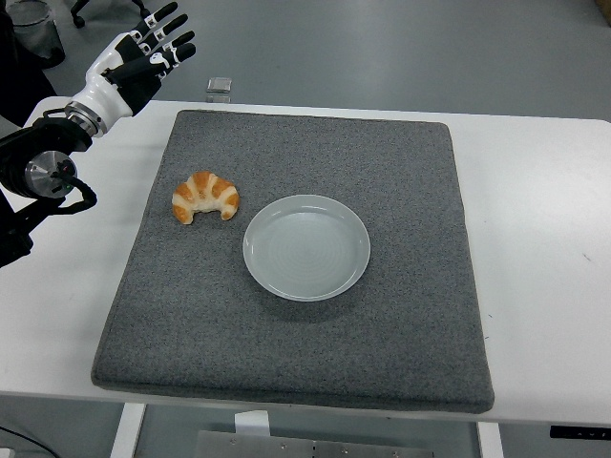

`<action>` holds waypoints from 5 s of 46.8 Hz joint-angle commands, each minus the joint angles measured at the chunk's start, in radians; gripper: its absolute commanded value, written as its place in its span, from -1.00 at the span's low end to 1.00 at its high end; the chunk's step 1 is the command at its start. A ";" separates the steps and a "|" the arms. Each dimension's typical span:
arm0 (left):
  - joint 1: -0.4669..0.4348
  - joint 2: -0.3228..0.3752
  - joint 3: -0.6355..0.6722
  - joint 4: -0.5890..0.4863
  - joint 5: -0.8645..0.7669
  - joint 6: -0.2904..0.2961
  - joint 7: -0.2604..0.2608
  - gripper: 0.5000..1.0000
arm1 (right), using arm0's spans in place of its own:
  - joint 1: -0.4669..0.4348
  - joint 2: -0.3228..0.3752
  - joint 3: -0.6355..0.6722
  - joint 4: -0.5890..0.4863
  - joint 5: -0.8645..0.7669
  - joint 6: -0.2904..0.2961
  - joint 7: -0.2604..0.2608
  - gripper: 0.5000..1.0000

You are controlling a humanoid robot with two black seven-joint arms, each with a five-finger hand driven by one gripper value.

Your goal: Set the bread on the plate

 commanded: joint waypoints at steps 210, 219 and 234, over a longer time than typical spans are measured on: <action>-0.009 0.064 0.476 -0.152 1.060 0.546 -0.095 -1.00 | 0.000 0.000 0.000 -0.011 0.000 -0.002 0.000 0.75; -0.012 0.065 0.469 -0.153 1.060 0.548 -0.095 -1.00 | 0.000 0.000 0.000 -0.011 0.000 -0.002 0.000 0.75; -0.073 0.125 0.463 -0.176 1.064 0.548 -0.095 -1.00 | 0.000 0.000 0.000 -0.011 0.000 -0.002 0.000 0.75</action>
